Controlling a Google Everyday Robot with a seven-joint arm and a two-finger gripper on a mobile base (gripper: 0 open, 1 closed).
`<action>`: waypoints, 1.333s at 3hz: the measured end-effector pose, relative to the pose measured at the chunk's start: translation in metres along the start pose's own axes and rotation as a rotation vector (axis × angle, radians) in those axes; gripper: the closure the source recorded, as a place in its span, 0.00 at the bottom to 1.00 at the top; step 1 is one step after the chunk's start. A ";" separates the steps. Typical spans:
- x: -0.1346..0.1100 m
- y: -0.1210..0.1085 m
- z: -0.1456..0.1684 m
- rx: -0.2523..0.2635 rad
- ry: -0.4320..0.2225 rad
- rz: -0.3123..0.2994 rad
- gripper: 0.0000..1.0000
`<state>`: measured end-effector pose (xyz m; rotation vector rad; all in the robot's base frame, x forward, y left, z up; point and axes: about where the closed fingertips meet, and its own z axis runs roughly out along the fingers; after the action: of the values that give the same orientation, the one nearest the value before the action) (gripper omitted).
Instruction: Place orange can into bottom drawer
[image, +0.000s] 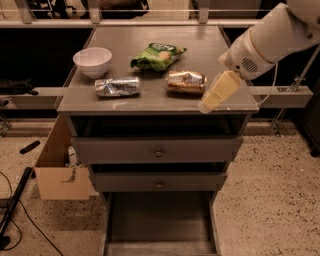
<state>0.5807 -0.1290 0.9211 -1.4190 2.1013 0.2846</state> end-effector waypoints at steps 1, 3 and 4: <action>-0.012 -0.022 0.023 0.090 -0.035 0.022 0.00; -0.024 -0.097 0.039 0.175 -0.033 -0.029 0.00; -0.018 -0.121 0.044 0.161 -0.020 -0.049 0.00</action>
Offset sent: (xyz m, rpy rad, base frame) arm 0.1160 0.0077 0.0088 -0.0167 -0.2196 -0.1008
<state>0.7100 -0.1436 0.9130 -1.3650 2.0213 0.1071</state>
